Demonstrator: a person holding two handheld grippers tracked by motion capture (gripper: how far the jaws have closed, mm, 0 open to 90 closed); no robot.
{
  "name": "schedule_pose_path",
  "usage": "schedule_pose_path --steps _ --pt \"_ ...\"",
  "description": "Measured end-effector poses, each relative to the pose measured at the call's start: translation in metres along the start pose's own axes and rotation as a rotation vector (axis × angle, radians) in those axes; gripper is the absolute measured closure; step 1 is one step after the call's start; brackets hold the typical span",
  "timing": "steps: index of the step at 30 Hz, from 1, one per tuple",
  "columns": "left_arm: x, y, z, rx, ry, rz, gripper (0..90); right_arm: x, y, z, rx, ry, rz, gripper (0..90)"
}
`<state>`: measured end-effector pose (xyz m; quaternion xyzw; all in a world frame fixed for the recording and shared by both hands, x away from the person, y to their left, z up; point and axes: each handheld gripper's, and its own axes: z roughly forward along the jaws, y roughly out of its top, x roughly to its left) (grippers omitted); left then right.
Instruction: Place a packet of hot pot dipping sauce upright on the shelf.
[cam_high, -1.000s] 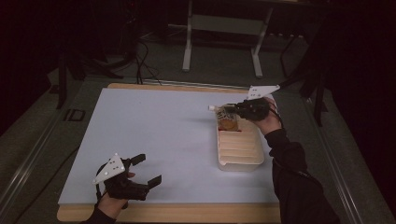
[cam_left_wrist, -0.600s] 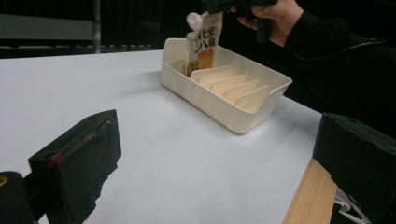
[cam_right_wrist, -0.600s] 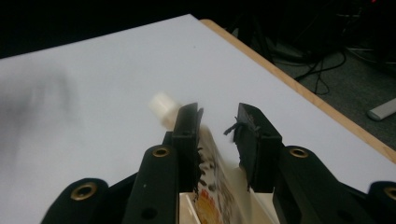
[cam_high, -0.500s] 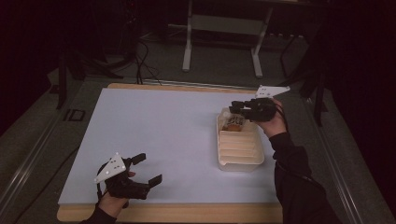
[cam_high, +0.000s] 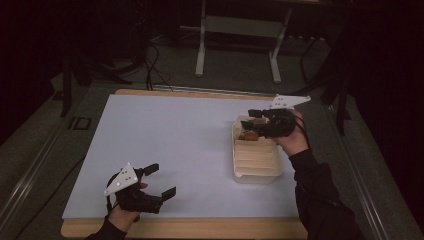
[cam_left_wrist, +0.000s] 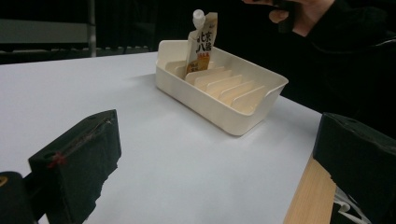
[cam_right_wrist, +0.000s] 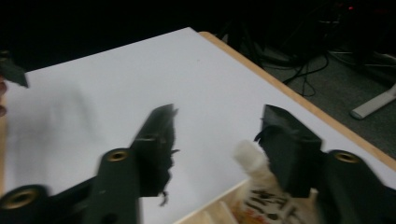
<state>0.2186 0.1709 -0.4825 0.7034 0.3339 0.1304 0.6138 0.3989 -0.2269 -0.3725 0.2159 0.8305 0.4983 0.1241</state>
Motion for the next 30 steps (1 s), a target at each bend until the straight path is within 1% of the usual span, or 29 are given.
schedule_pose_path --steps 3,4,5,7,8,10,11,14,17,20,24,26,29,30 --pt "0.0 0.0 0.001 -0.001 -0.003 0.0 1.4 0.013 0.001 0.003 0.006 -0.005 0.0 27.9" --pt "0.0 0.001 0.002 0.0 -0.003 -0.001 1.4 0.016 0.001 0.003 0.005 -0.001 0.002 24.8" --pt "0.0 0.001 0.002 0.002 -0.003 0.003 1.4 0.021 0.0 0.005 0.008 0.008 0.003 19.8" --pt "0.0 0.001 0.003 -0.002 -0.008 0.003 1.4 0.03 -0.001 0.008 0.01 -0.005 0.003 16.0" --pt "0.0 0.001 0.004 0.0 -0.009 0.003 1.4 0.034 -0.002 0.008 0.007 0.005 0.011 13.4" --pt "0.0 0.001 0.005 0.004 -0.012 0.007 1.4 0.042 -0.004 0.009 -0.016 0.033 0.016 13.1" --pt "0.0 0.001 0.005 0.003 -0.013 0.006 1.4 0.046 -0.005 0.01 -0.008 0.039 0.016 12.6" --pt "-0.001 0.001 0.006 0.005 -0.015 0.011 1.4 0.058 -0.009 0.011 -0.009 0.049 0.0 12.3" --pt "-0.001 0.001 0.006 0.006 -0.016 0.017 1.4 0.069 -0.014 0.01 -0.028 0.033 0.032 12.8" --pt "-0.001 0.0 0.006 0.008 -0.015 0.021 1.4 0.079 -0.019 0.007 -0.052 0.017 0.025 13.3" --pt "0.0 0.0 0.007 0.014 -0.015 0.021 1.4 0.085 -0.029 0.003 -0.073 -0.002 0.037 13.6" --pt "-0.001 -0.001 0.008 0.014 -0.018 0.024 1.4 0.085 -0.034 0.002 -0.071 0.008 0.05 13.6" --pt "-0.002 -0.002 0.008 0.002 -0.012 0.053 1.4 0.086 -0.042 0.001 -0.056 0.004 0.066 13.6" --pt "-0.002 -0.003 0.009 0.004 -0.015 0.049 1.4 0.086 -0.046 0.0 -0.062 0.013 0.077 13.6"
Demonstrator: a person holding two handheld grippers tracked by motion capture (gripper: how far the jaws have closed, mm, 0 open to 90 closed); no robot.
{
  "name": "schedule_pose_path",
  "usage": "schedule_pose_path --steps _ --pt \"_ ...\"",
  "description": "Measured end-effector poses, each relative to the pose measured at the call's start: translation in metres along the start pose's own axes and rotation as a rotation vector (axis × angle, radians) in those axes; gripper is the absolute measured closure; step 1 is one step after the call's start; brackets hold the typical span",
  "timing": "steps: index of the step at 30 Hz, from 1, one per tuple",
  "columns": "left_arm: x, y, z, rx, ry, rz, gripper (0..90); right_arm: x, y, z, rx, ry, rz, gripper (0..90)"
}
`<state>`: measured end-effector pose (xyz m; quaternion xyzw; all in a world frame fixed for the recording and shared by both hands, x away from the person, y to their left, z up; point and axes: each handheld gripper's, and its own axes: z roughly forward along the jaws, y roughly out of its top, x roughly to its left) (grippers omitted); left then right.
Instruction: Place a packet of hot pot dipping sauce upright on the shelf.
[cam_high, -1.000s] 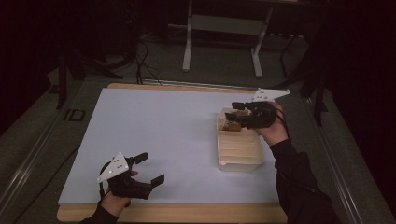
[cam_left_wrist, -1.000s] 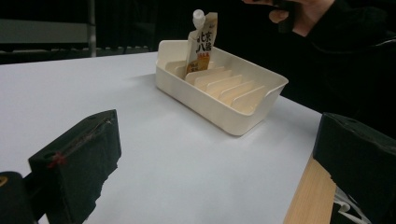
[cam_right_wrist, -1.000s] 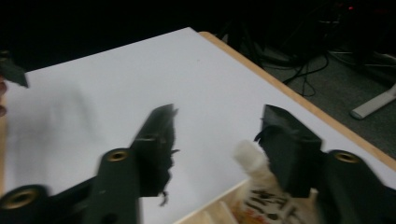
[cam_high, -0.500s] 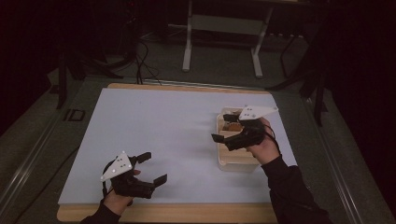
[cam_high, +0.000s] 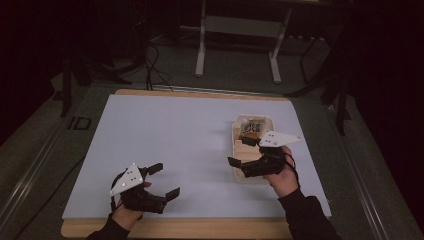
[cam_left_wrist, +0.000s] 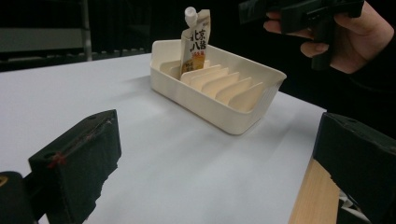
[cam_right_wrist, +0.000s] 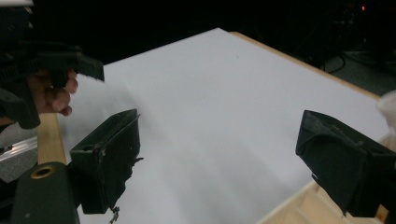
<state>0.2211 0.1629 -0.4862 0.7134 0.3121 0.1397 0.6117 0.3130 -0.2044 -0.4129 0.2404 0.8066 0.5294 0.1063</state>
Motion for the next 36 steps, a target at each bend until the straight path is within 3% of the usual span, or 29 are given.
schedule_pose_path --steps 13,25,36 --pt "0.002 -0.003 0.001 0.028 -0.005 -0.01 1.4 0.018 -0.038 -0.015 -0.008 -0.016 0.016 13.7" --pt "0.004 -0.006 0.003 0.04 -0.007 -0.01 1.4 0.033 -0.057 -0.03 0.014 -0.046 -0.006 13.9" --pt "0.007 -0.01 0.004 0.054 -0.004 -0.011 1.4 0.026 -0.066 -0.034 -0.019 -0.091 -0.021 14.7"
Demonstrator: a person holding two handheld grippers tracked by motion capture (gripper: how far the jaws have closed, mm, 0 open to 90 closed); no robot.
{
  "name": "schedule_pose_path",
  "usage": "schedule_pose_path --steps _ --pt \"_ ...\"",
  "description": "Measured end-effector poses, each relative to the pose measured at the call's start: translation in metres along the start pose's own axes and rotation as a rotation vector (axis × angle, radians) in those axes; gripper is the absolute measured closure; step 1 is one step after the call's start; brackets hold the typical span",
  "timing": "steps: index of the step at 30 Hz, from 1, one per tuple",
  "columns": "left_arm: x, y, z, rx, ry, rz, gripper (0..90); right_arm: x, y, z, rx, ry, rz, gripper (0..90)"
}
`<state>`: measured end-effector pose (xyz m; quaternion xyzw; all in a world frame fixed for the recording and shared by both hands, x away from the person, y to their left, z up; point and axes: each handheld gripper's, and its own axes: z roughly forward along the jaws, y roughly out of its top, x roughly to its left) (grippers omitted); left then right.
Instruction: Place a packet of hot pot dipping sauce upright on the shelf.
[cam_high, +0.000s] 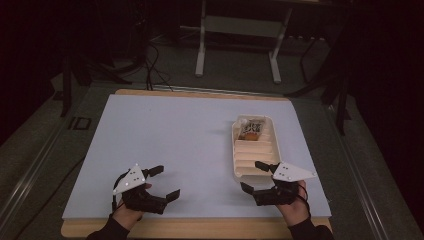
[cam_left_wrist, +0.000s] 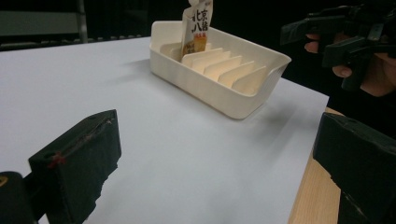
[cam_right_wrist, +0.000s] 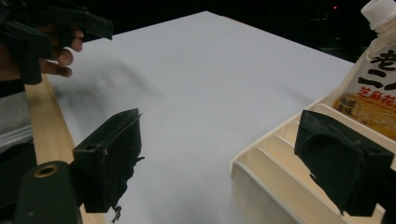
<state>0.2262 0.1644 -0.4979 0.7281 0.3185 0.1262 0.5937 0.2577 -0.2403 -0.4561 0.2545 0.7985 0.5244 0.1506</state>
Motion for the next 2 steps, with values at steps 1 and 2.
schedule_pose_path --steps 1,2 --pt "0.0002 -0.0003 0.0 0.0 -0.001 0.0 1.4 0.0001 -0.0004 -0.0002 -0.004 -0.004 -0.004 14.7" --pt "0.0006 -0.0005 0.0002 0.001 -0.001 -0.002 1.4 0.0003 -0.0005 -0.0002 -0.003 -0.006 -0.007 14.6"
